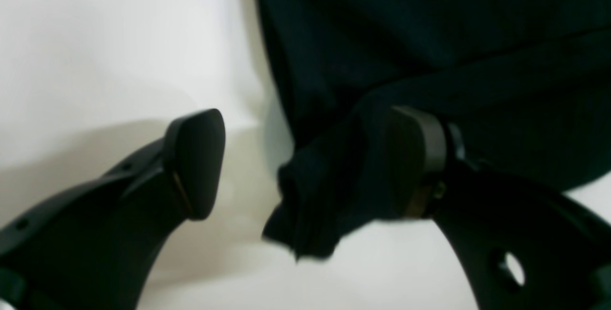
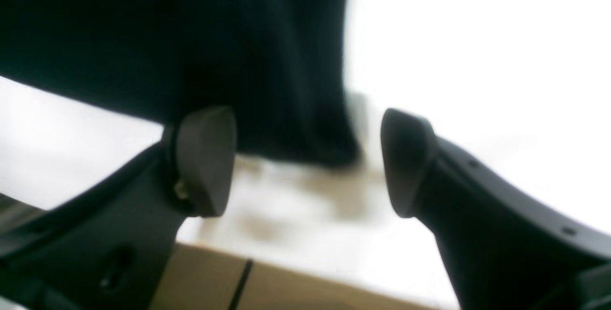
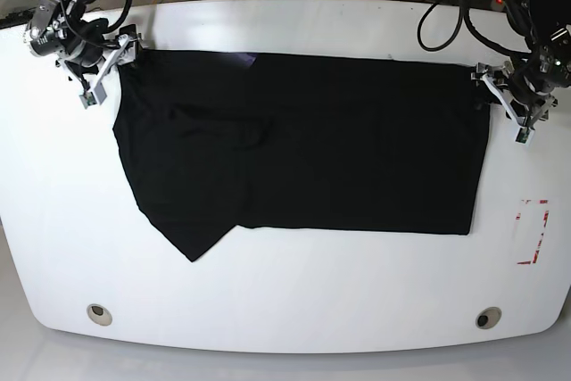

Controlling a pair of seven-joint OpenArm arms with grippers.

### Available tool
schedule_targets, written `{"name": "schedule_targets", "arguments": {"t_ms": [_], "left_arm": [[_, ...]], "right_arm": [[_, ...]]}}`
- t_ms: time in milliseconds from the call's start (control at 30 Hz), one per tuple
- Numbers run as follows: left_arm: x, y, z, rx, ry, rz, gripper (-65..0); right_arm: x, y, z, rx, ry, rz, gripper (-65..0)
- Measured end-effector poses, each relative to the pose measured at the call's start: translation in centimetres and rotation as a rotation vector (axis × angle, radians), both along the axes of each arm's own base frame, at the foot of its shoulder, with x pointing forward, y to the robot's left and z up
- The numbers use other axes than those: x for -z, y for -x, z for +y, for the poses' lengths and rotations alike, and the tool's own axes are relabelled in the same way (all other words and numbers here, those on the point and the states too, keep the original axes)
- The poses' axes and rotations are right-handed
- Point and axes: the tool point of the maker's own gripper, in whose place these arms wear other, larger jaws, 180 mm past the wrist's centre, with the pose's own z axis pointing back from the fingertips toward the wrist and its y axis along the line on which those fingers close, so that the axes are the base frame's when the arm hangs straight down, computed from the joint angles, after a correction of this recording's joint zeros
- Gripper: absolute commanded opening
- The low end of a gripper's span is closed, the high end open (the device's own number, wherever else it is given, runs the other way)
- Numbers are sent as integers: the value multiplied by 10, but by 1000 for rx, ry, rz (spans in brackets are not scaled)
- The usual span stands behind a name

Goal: Fold the T-shirt properly
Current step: 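Hold the shirt edge with both grippers and drag it to straighten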

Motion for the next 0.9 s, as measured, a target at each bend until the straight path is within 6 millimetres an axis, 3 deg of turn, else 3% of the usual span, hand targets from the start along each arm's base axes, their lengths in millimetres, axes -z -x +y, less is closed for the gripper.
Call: {"name": "schedule_targets", "arguments": {"t_ms": [100, 267, 367, 500, 800, 900], "left_arm": [[7, -1, -7, 19, 15, 7, -244], [18, 4, -6, 6, 42, 29, -449], [19, 6, -2, -9, 46, 33, -543], [20, 11, 4, -30, 45, 37, -556], [14, 46, 6, -15, -4, 58, -553], [11, 53, 6, -6, -20, 59, -490]], "right_arm": [[5, -4, 6, 7, -36, -7, -333], [9, -3, 4, 21, -31, 8, -553], [10, -6, 10, 22, -49, -1, -645], [10, -5, 15, 19, -68, -6, -650], [1, 16, 4, -22, 3, 19, -650], [-5, 20, 4, -40, 25, 11, -647]]}}
